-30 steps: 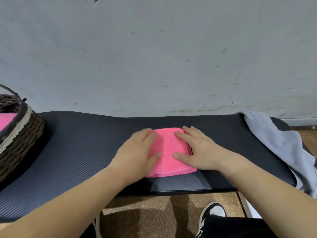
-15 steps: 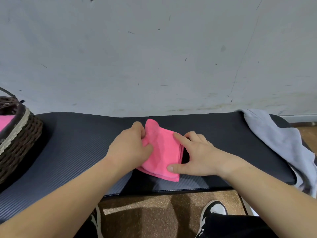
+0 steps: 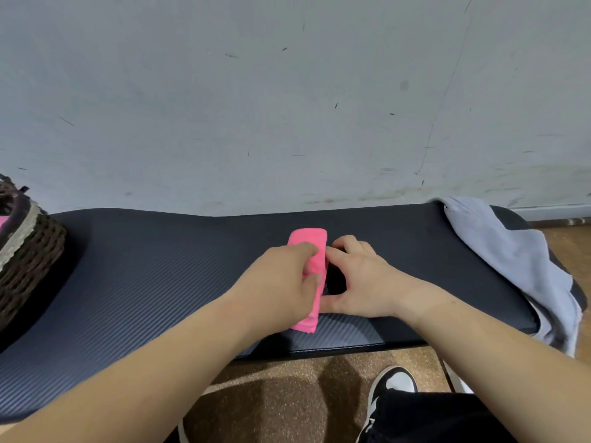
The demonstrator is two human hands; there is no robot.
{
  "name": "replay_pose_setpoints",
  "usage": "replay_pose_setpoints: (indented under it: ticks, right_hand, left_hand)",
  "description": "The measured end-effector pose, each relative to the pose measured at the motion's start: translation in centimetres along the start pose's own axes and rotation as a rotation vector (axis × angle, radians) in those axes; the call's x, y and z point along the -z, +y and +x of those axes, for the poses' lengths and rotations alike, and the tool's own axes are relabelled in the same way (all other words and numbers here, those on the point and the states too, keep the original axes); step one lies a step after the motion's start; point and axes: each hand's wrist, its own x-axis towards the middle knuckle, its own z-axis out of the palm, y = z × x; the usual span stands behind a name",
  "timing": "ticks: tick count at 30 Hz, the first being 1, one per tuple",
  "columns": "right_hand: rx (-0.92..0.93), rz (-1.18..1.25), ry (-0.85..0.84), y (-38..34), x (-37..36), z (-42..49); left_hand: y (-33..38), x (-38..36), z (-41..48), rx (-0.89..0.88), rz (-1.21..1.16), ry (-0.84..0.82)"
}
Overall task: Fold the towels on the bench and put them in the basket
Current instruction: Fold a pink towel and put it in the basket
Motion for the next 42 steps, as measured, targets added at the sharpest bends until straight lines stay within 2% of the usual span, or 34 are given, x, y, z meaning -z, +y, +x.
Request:
replay_pose_setpoints:
  ticks: [2,6,11,13,16,18,22,26,28,30,36,42]
  right_hand:
    - [-0.006,0.031,-0.012,0.4,0.3,0.0]
    - [-0.058,0.083,0.035,1.1,0.6,0.6]
    - [-0.082,0.270,0.210,0.8,1.2,1.1]
    - [-0.069,0.240,0.181,0.5,1.1,1.4]
    - [-0.084,0.150,0.138,0.4,0.6,1.7]
    - [-0.092,0.146,0.139,0.4,0.7,1.7]
    - [-0.083,0.145,0.114,0.0,1.5,1.2]
    - [0.060,0.143,0.030,-1.4,2.5,-0.1]
    - [0.159,0.092,0.020,-2.7,2.6,-0.6]
    - [0.177,0.113,0.039,-4.6,2.9,-1.2]
    - [0.075,0.462,0.118,-10.5,3.7,-2.4]
    - [0.051,0.846,0.167,-18.2,1.4,-2.5]
  left_hand:
    - [-0.8,0.0,0.2,-0.040,0.055,-0.033]
    - [-2.0,-0.7,0.5,-0.194,0.313,-0.019]
    - [-2.5,-3.0,0.3,-0.267,0.275,-0.072]
    - [-2.2,-2.9,0.1,-0.219,0.232,-0.042]
    - [-2.0,-1.9,-0.2,0.034,0.224,0.047]
    - [-2.0,-1.3,-0.2,0.193,0.256,0.011]
    - [-2.2,-0.9,-0.8,0.276,-0.005,-0.088]
    - [-2.5,1.5,-2.4,0.192,-0.141,-0.089]
    - [-2.8,3.3,-3.5,0.147,-0.228,-0.065]
    - [-3.1,5.1,-4.9,0.110,-0.345,-0.030]
    - [-7.0,9.6,-8.9,0.123,-0.257,0.076]
    - [-11.8,12.8,-15.6,0.260,-0.627,0.234]
